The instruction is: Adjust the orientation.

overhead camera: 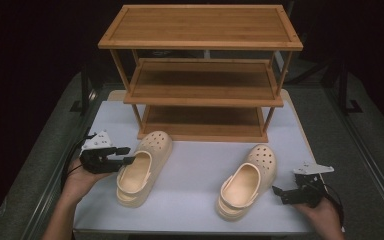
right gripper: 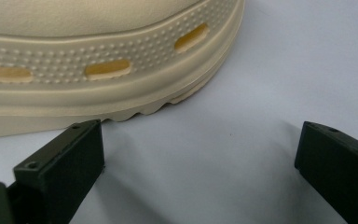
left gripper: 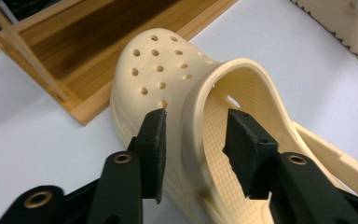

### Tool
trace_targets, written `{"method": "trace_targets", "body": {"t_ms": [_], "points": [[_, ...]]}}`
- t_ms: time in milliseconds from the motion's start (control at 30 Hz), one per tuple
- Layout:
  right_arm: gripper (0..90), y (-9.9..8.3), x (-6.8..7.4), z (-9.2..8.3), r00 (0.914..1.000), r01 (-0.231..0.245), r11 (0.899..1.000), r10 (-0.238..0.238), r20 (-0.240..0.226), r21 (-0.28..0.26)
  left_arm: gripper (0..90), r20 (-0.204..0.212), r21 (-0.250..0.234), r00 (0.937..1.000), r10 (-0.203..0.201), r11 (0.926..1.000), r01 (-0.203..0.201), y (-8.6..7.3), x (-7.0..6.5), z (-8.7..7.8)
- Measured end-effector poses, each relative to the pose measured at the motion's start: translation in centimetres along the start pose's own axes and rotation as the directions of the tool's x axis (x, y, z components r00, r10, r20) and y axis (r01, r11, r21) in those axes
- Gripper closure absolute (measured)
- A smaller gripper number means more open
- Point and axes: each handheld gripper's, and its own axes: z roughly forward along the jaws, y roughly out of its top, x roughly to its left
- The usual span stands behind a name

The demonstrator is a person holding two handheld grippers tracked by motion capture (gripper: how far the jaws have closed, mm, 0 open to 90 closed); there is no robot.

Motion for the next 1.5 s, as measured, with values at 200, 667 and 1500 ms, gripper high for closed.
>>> {"method": "trace_targets", "body": {"t_ms": [200, 667, 1500], "points": [[1.0, 0.0, 0.0, 0.0, 1.0, -0.001, 1.0, 0.001, 0.0, 0.002, 47.4, -0.005, -0.001, 0.9982, -0.06, 0.9982, 0.06, -1.1, 0.5, -1.0], [1.0, 0.0, 0.0, 0.0, 1.0, 0.0, 1.0, 0.0, 0.0, 0.003, 23.1, -0.122, 0.003, 0.9775, -0.172, 0.9848, 0.174, -5.6, 1.6, -2.5], [0.9, 0.1, 0.0, 0.0, 1.0, -0.004, 1.0, 0.004, 0.001, 0.011, 0.0, -0.231, 0.118, 0.9557, -0.183, 0.9696, 0.214, -9.2, 2.2, 1.2]]}}
